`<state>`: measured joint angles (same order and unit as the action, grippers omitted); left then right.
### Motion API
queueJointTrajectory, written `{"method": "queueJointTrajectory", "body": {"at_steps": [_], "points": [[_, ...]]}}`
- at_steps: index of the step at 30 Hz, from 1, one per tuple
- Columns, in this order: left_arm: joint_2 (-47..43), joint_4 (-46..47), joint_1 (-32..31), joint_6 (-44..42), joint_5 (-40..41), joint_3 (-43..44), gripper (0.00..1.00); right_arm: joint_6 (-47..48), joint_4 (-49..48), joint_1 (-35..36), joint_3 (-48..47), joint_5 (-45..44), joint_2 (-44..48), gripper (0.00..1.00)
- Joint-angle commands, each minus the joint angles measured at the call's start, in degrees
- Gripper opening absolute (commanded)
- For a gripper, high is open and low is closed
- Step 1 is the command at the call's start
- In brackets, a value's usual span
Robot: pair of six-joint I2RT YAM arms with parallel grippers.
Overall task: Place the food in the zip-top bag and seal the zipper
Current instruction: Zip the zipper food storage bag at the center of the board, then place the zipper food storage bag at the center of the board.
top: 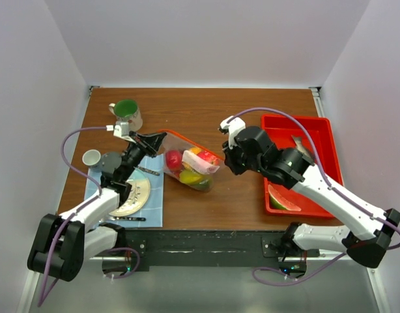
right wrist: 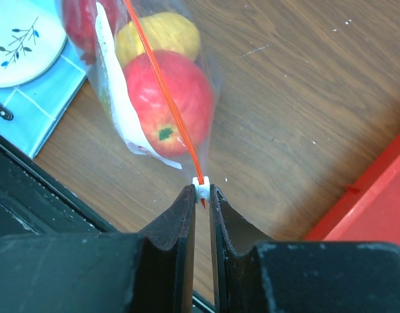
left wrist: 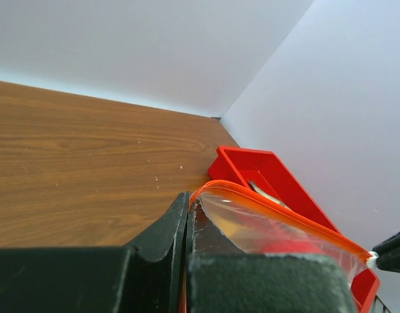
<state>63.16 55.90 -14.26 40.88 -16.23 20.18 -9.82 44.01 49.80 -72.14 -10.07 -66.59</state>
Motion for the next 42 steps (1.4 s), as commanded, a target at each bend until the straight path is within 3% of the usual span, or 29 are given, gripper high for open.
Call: {"method": "queueJointTrajectory", "body": {"at_steps": [1, 5, 12, 16, 21, 24, 25, 26, 27, 28, 32, 34, 37, 42], "points": [[0.9, -0.9, 0.9, -1.6, 5.7, 5.6, 0.00, -1.6, 5.6, -1.0, -0.4, -3.8, 3.5, 0.14], [0.0, -7.8, 0.3, -2.0, 8.7, 7.9, 0.00, -2.6, 7.1, -1.0, -0.9, -4.1, 4.5, 0.14], [-1.6, -29.5, -3.1, -4.4, 15.1, 15.9, 0.00, -3.7, 9.4, -1.5, -2.5, -5.5, 3.7, 0.17], [2.7, -30.9, -4.5, -5.6, 15.6, 18.8, 0.00, -5.0, 8.0, -5.4, -4.8, -4.7, -2.3, 0.17], [14.6, -29.8, -4.7, -9.1, 8.5, 27.4, 0.00, -6.5, 5.0, -8.7, -8.6, -4.8, -9.2, 0.27], [22.3, -31.3, -5.0, -9.2, 5.5, 35.1, 0.16, -7.4, 4.3, -9.5, -11.5, -4.7, -11.5, 0.32], [23.8, -31.6, -5.2, -9.1, 5.5, 37.4, 0.43, -7.5, 4.3, -9.6, -13.0, -4.6, -12.9, 0.35], [24.1, -33.1, -5.5, -9.2, 7.8, 38.4, 0.57, -7.6, 4.5, -9.8, -13.7, -4.8, -13.6, 0.39], [23.9, -34.4, -5.8, -9.6, 9.5, 39.3, 0.97, -7.9, 4.9, -9.8, -14.4, -5.0, -14.3, 0.47], [22.7, -37.2, -6.6, -9.9, 13.2, 40.6, 1.00, -8.2, 4.6, -9.8, -15.0, -5.5, -14.6, 0.59], [18.4, -47.0, -8.3, -12.3, 18.2, 43.9, 1.00, -9.5, 2.6, -10.0, -14.5, -6.2, -13.7, 0.90], [14.8, -50.6, -9.1, -12.1, 19.4, 43.5, 1.00, -10.6, 1.1, -10.1, -13.4, -6.3, -13.0, 0.99], [9.5, -61.5, -10.0, -11.3, 21.7, 41.4, 1.00, -12.3, -0.8, -10.0, -12.0, -5.6, -11.7, 0.99], [-1.2, -71.9, -10.1, -11.1, 25.9, 35.7, 1.00, -15.8, -6.6, -10.0, -5.1, -2.9, -5.9, 0.99]]}}
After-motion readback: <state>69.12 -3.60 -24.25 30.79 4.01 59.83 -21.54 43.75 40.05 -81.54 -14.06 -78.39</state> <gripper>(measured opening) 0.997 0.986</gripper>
